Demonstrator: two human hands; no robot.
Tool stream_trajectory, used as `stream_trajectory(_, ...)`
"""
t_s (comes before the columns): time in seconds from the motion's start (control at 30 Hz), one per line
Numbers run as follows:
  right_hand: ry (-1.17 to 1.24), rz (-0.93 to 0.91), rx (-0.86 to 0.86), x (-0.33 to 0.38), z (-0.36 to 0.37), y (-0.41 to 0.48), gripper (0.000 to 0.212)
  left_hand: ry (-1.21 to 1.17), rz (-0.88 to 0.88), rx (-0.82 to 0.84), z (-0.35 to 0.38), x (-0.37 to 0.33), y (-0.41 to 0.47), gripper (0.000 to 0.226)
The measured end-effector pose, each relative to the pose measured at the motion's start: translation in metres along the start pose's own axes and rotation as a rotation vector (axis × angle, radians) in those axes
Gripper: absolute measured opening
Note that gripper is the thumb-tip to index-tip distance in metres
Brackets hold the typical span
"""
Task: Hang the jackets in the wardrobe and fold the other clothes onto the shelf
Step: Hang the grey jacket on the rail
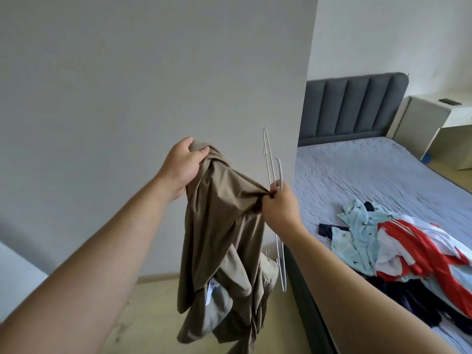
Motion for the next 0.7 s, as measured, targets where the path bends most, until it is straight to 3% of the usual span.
stream_trajectory(0.13, -0.055, -0.021, -0.014, 0.004, 0.001, -0.005, 0.020, 0.117, -0.053, -0.114, -0.022, 0.016, 0.002, 0.016)
stream_trajectory(0.23, -0.055, -0.027, -0.039, 0.007, 0.000, -0.008, 0.016, 0.347, -0.048, -0.150, -0.035, 0.019, 0.000, 0.023)
stream_trajectory(0.3, -0.047, -0.030, -0.059, 0.008, -0.003, -0.010, 0.016, 0.505, -0.011, -0.146, -0.042, 0.018, -0.003, 0.035)
stream_trajectory(0.4, -0.061, -0.040, -0.085, 0.008, -0.007, -0.012, 0.017, 0.571, -0.094, -0.170, -0.051, 0.025, -0.008, 0.058)
stream_trajectory(0.47, -0.090, -0.051, -0.098, 0.009, -0.009, -0.013, 0.019, 0.457, -0.192, -0.157, -0.050, 0.035, -0.011, 0.059)
stream_trajectory(0.6, -0.097, -0.010, -0.084, 0.003, -0.008, -0.013, 0.013, -0.068, -0.470, 0.023, -0.021, 0.058, -0.024, 0.063)
stream_trajectory(0.7, -0.139, -0.006, -0.051, 0.001, -0.009, -0.012, 0.013, -0.288, -0.496, 0.095, -0.001, 0.055, -0.026, 0.068)
Point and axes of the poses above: each hand's wrist, its own y-axis towards the middle knuckle, its own z-axis out of the palm, x = y × z, the point moved 9 cm from there along y, towards the middle knuckle, and after that the axes turned 2 degrees about -z, right-handed, at the moved point
